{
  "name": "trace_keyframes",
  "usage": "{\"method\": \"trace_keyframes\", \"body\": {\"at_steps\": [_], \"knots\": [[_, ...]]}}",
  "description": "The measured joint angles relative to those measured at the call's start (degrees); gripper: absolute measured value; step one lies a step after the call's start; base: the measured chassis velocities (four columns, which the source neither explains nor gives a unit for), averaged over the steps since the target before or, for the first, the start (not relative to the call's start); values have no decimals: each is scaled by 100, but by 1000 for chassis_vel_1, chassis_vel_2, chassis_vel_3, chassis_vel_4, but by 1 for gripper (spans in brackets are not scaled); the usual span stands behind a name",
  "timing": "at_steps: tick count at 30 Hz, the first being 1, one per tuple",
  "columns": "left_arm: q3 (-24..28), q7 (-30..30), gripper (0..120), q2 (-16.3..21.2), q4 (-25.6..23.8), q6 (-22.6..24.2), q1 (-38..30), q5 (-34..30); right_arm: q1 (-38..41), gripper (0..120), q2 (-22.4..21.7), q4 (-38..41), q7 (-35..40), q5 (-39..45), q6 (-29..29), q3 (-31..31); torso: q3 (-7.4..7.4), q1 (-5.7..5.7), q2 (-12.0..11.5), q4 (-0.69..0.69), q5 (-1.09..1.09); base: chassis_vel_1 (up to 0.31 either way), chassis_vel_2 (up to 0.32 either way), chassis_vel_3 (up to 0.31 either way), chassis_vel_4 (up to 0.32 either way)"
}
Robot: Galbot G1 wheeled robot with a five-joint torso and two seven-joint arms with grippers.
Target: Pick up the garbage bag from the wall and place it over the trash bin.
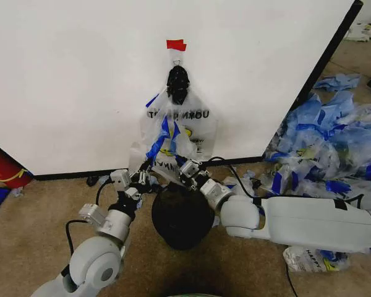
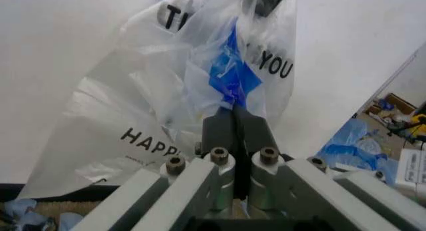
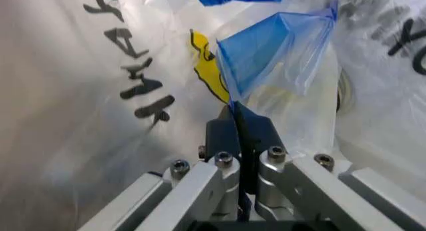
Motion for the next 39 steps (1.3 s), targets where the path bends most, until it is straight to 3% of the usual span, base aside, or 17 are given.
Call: {"method": "trace_keyframes", "body": {"at_steps": [6, 15, 22, 35, 39], "knots": [[0, -1, 0, 26, 0, 1, -30, -14, -205, 0, -157, 101, 29, 31, 73, 230, 0, 0, 0, -1, 1, 0, 0, 0, 0], [-28, -14, 0, 38, 5, 6, -34, -24, -887, 0, -548, 432, -38, 422, 446, 1167, 0, 0, 0, 0, 0, 0, 0, 0, 0], [-89, -34, 0, 35, -15, 16, -77, -20, -1696, 0, -886, 720, -368, 776, 973, 2209, -1, 0, 0, 0, -2, 0, 0, 0, 0], [-189, -49, 0, 65, -73, 5, -8, 27, -4434, 0, -1203, 996, -1445, 1248, 2340, 4887, -1, 0, 0, -1, 2, 0, 0, 0, 0], [-222, -50, 0, 58, -91, -10, 7, 42, -4771, 0, -1189, 977, -1596, 1295, 2684, 5161, -1, 0, 0, -1, 0, 0, 0, 0, 0]]}}
